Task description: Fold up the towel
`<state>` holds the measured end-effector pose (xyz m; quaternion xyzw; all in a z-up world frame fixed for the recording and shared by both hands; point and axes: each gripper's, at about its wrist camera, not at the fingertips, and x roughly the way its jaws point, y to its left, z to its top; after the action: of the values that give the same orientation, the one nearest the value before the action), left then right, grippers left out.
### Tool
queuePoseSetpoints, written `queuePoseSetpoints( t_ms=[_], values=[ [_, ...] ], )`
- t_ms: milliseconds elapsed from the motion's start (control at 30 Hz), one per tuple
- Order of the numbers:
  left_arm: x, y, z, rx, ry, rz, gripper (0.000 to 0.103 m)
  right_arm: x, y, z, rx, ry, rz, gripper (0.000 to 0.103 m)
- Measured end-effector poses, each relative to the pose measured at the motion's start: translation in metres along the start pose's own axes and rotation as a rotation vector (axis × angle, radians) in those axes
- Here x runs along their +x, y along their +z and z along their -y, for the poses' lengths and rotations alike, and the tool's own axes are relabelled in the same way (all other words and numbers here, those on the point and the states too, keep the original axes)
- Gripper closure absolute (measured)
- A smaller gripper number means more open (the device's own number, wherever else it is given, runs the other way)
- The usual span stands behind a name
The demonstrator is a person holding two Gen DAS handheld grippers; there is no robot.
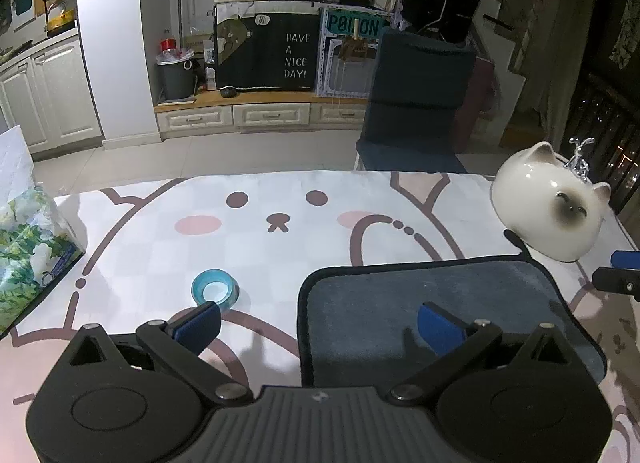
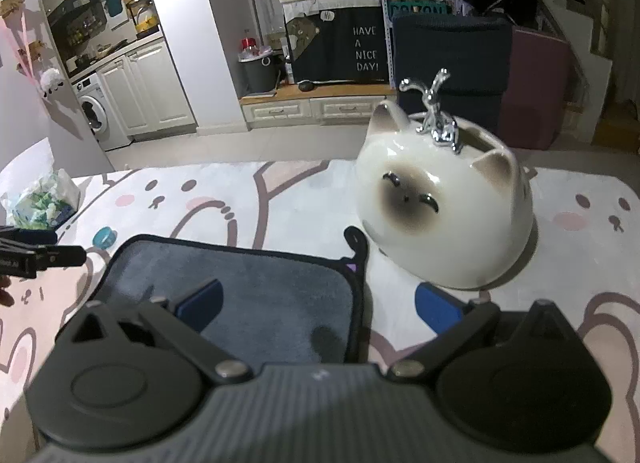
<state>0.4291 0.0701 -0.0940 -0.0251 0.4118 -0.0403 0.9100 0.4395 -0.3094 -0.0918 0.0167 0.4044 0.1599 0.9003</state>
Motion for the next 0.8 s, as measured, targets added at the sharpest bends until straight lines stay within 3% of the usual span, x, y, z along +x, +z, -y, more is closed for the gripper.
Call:
queuePoseSetpoints(
  t_ms=[800],
  values=[
    [-0.091,-0.019,0.028,0.004,0.008,0.050,0.000,-0.082,-0.018,-0.029,-0.018,-0.016,0.055,0.000]
  ],
)
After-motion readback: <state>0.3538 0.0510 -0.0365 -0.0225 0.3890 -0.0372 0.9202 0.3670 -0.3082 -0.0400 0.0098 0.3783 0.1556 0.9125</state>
